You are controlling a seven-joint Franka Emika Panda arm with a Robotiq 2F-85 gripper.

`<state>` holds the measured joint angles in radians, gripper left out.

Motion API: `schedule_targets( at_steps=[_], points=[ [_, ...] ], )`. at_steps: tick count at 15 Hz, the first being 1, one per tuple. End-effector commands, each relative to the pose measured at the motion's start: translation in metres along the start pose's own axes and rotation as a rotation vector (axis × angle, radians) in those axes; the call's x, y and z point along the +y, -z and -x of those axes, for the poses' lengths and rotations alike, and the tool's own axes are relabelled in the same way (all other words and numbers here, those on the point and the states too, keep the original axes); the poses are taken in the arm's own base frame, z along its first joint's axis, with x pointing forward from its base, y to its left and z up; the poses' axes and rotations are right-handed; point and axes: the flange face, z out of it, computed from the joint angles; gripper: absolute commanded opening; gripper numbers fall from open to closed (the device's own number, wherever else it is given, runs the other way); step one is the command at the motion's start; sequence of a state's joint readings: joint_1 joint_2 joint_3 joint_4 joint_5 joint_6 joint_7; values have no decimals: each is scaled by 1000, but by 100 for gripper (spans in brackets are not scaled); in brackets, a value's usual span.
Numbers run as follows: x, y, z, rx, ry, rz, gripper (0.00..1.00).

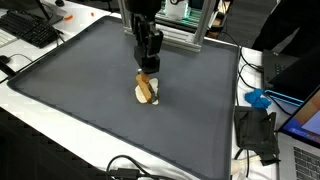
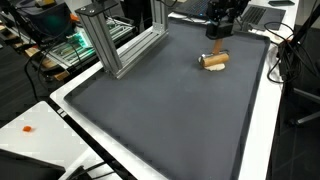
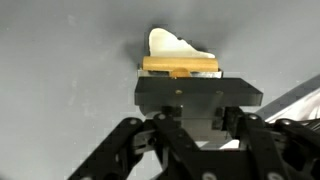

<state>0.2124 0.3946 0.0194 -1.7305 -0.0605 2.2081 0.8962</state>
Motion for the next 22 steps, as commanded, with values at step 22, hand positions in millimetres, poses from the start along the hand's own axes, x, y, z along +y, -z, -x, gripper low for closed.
schedule_targets(
  at_steps=[22],
  points=[
    [2,-33,27,-218,214,-16,27]
  ],
)
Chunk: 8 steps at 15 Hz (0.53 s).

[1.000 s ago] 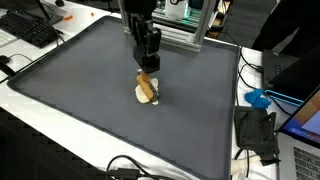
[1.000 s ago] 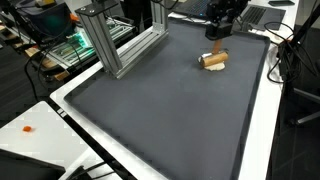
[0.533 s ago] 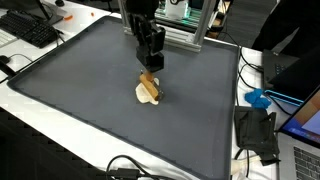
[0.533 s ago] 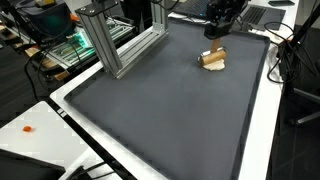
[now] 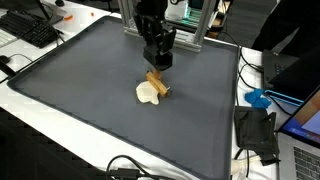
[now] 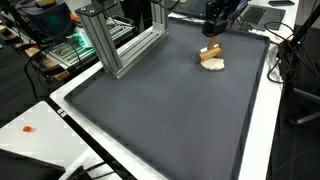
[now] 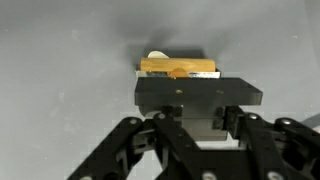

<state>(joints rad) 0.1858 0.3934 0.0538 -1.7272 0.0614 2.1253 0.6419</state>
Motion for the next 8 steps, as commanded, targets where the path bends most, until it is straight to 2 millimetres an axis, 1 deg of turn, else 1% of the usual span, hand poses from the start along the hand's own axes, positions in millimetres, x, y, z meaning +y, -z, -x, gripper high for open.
schedule_targets(
  at_steps=[1,4,8],
  points=[
    [-2,-31,13,-91,27,8,27],
    [-4,-27,14,-84,98,8,27],
    [-6,-18,5,14,135,31,27]
  ],
)
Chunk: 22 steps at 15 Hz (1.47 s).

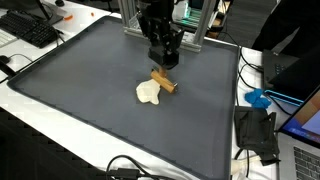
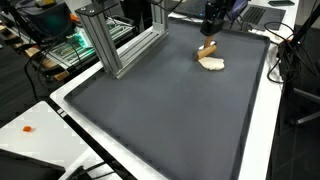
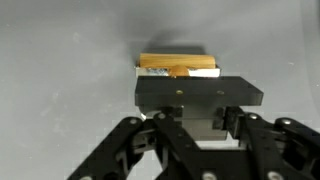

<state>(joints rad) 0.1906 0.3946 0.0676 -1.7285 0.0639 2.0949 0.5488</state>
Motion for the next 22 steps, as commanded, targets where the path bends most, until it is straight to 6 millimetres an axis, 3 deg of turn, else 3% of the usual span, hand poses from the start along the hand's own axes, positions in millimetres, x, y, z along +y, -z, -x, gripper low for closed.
schedule_targets(
  at_steps=[1,22],
  points=[
    [0,-14,-6,59,27,21,27],
    [11,-22,-41,320,-12,21,27]
  ],
)
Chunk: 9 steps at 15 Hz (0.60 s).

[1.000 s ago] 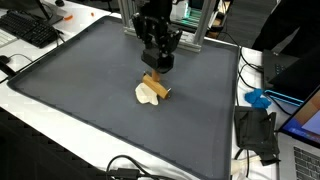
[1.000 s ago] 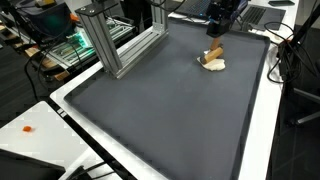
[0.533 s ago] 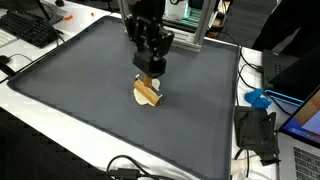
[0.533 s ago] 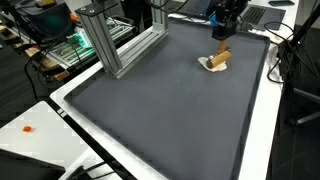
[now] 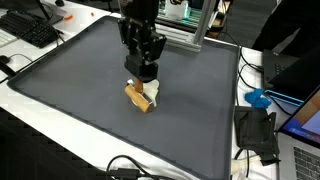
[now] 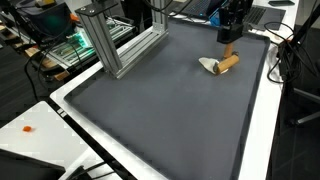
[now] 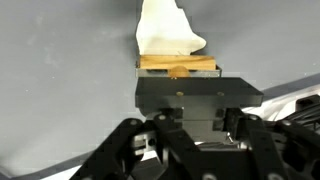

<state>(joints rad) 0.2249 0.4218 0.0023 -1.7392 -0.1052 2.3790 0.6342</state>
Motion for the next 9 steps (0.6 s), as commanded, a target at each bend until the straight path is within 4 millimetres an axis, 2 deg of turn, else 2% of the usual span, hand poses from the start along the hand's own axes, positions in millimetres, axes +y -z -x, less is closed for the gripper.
schedule_targets(
  at_steps=[1,3,9],
  points=[
    [9,-32,-1,29,-6,27,27],
    [10,-37,-1,14,1,11,27],
    [8,-27,3,-53,56,-21,27]
  ],
)
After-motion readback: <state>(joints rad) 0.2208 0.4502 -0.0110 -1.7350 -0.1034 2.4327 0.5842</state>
